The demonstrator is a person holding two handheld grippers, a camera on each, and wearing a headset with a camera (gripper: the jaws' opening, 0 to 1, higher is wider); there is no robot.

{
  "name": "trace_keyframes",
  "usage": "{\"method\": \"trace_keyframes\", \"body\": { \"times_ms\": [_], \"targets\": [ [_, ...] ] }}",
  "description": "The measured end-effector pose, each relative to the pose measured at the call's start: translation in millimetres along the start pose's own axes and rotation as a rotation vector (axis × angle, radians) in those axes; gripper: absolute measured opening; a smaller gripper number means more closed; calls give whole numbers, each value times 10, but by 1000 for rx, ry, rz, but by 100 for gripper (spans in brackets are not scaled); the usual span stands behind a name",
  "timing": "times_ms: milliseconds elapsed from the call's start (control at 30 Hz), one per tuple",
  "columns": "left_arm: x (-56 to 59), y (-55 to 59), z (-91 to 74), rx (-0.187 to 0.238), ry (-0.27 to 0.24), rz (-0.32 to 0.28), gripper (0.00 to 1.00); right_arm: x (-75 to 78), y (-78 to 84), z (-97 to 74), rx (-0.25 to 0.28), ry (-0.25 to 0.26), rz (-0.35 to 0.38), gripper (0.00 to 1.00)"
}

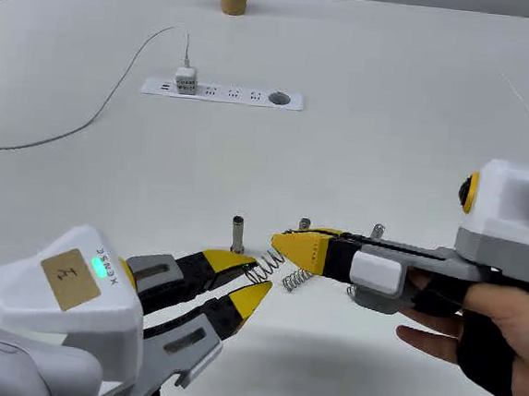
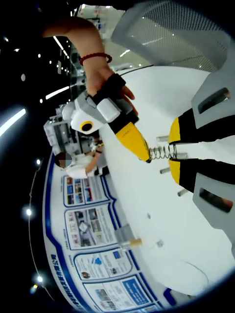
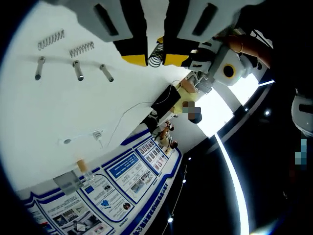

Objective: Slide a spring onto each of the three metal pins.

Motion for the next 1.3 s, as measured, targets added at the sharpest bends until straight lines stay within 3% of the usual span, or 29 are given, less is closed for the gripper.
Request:
{"method": "trace_keyframes", "body": {
  "times_ms": [333, 600, 833, 1100, 1300],
  "targets": [
    [-77, 55, 43, -22, -41, -43, 12, 24, -28, 30, -7, 29, -89, 12],
    [-163, 199, 33, -89, -86, -102, 25, 150, -49, 39, -27, 104, -180, 12],
    [-234, 282, 16, -121, -113, -128, 35, 269, -56, 90, -80, 175, -341, 12],
    [-293, 328, 19, -139, -150, -142, 43, 351, -129, 230, -103, 210, -460, 12],
    [-321, 388, 26, -152, -170, -175, 53, 408, -145, 353, -132, 207, -533, 12]
  ]
}}
Point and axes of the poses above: the centre of the closed fingertips' face, and the gripper's own axes: z roughly forward along the fingers, x roughly to its right, y roughly out of its underside, the point moved 1 cm from there along -z, roughly backward along the fingers, and after that the axes turned 14 degrees about -z, right-handed, at the moved point
